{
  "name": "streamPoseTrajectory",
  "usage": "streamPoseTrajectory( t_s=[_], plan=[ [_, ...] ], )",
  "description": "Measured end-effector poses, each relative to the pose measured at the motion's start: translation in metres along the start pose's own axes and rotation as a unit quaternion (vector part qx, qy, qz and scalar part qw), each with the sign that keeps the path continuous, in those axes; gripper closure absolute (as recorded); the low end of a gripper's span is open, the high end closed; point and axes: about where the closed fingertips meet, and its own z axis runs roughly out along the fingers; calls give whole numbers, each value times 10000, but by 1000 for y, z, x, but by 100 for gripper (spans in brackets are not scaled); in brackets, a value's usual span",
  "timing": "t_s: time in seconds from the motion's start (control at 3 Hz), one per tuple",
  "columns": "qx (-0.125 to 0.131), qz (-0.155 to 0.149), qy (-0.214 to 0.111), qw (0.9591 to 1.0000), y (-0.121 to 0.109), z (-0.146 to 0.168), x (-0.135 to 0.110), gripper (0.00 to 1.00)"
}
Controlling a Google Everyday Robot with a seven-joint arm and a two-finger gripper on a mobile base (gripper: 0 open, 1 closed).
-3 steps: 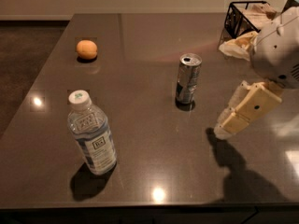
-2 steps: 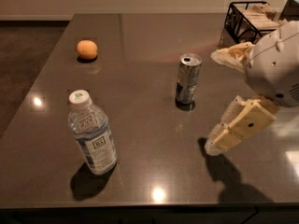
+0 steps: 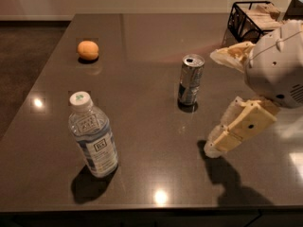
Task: Knock blue plastic bottle over
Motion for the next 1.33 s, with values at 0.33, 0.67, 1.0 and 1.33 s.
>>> streamPoseTrajectory(
  t_s=[0.33,0.67,1.0,1.33],
  plan=[
    [-65,73,-246,9996,1,15,-15,0],
    [-239,215,-640,9974,8,42,-40,0],
    [-425,320,-932,9942,20,66,-62,0],
    [-711,248,-1122,9908,39,92,-83,0]
  ],
)
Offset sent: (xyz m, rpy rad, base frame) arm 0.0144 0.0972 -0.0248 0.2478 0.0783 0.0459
